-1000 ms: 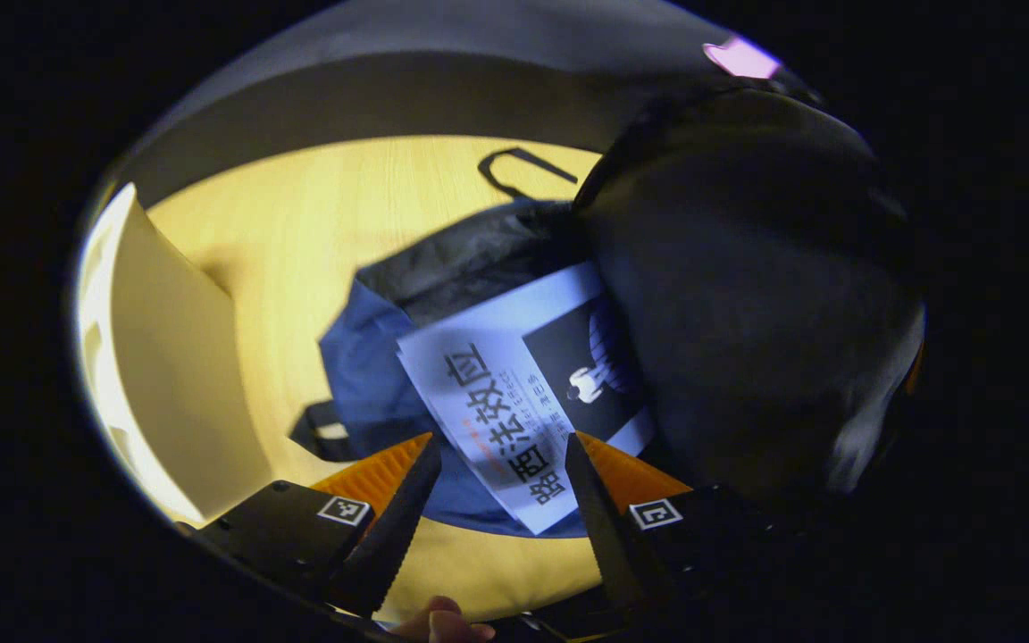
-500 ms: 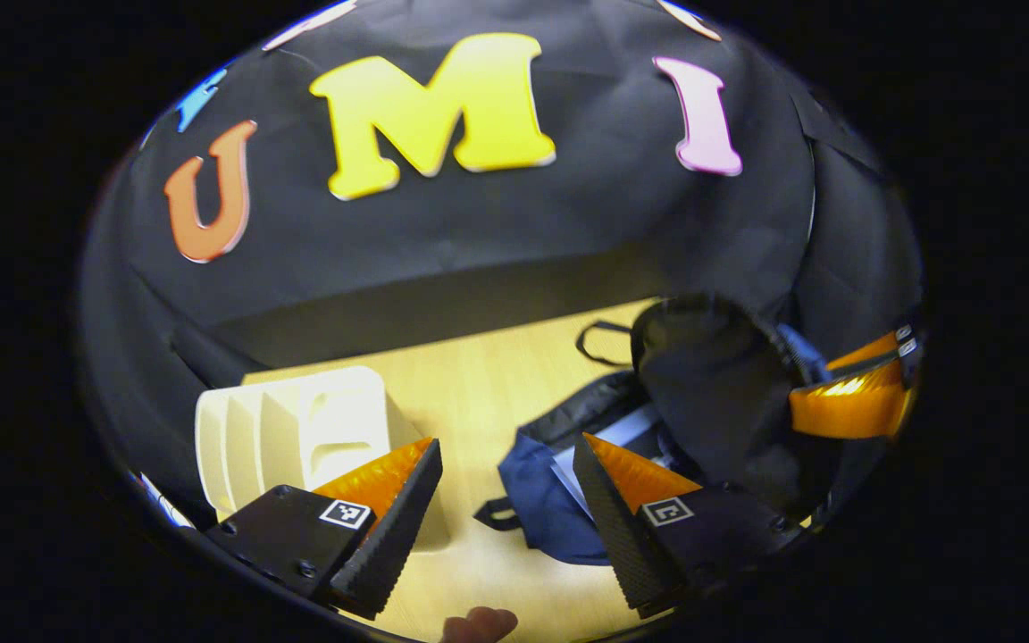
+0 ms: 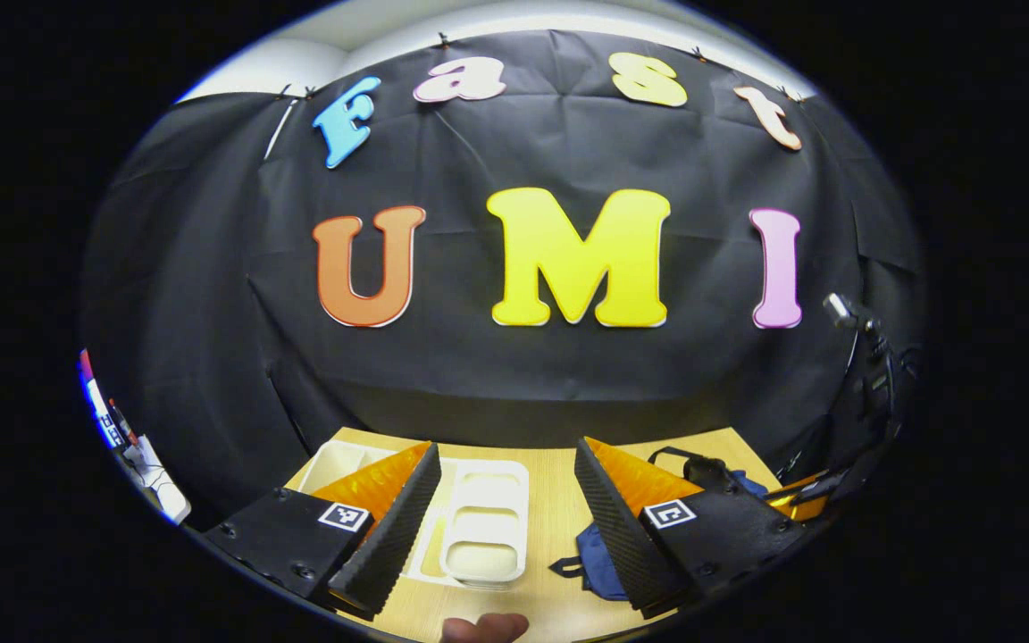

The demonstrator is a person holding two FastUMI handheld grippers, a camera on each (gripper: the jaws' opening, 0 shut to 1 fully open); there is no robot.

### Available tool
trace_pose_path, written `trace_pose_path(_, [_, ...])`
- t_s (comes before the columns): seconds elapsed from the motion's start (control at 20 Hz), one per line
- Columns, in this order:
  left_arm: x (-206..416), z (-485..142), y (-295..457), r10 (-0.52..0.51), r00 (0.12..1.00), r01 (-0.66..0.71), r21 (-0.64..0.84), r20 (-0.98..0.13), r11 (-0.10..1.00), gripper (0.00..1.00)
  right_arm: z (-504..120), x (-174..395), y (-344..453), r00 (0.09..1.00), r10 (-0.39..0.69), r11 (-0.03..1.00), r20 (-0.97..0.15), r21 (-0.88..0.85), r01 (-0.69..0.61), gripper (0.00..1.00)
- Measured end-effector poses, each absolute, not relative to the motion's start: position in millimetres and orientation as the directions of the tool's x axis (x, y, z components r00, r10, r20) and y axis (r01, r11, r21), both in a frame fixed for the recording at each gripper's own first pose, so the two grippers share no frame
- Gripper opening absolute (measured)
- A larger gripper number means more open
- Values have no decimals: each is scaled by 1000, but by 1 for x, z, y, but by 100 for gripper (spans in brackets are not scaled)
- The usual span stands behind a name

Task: Open the schoolbag, grab two books from the bookshelf and put them into the schoolbag.

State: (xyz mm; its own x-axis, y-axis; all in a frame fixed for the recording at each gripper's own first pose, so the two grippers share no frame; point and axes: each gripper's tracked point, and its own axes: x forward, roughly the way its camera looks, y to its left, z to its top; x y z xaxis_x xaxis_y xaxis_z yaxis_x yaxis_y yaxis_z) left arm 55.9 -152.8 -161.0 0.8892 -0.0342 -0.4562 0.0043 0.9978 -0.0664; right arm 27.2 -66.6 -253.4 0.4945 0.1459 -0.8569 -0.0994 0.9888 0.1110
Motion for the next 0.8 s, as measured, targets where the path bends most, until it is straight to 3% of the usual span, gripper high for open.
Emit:
trace_pose_path(0.05, [54,-151,-144,-27,899,-7,-74,-437,997,95,-251,26,-61,499,155,988,-853,127,-91,25])
trace_pose_path(0.15, [53,-135,-127,-17,918,-15,-77,-396,997,100,-246,28,-53,527,151,989,-837,131,-75,42])
trace_pose_path(0.2, [51,-130,-124,-17,925,-14,-77,-380,997,95,-241,28,-50,543,142,990,-828,125,-68,53])
trace_pose_path(0.4, [41,-102,-112,-25,952,-6,-101,-306,995,95,-198,34,-35,674,109,993,-730,108,-44,96])
trace_pose_path(0.65, [38,-66,-98,-60,978,44,-82,-198,996,95,-111,39,-28,883,18,999,-469,35,-2,94])
trace_pose_path(0.75, [34,-57,-92,-57,984,44,-80,-167,996,95,-81,39,-26,938,-40,999,-343,-30,32,99])
trace_pose_path(0.8, [32,-53,-86,-51,986,38,-81,-156,996,96,-69,35,-23,956,-58,997,-286,-57,43,96])
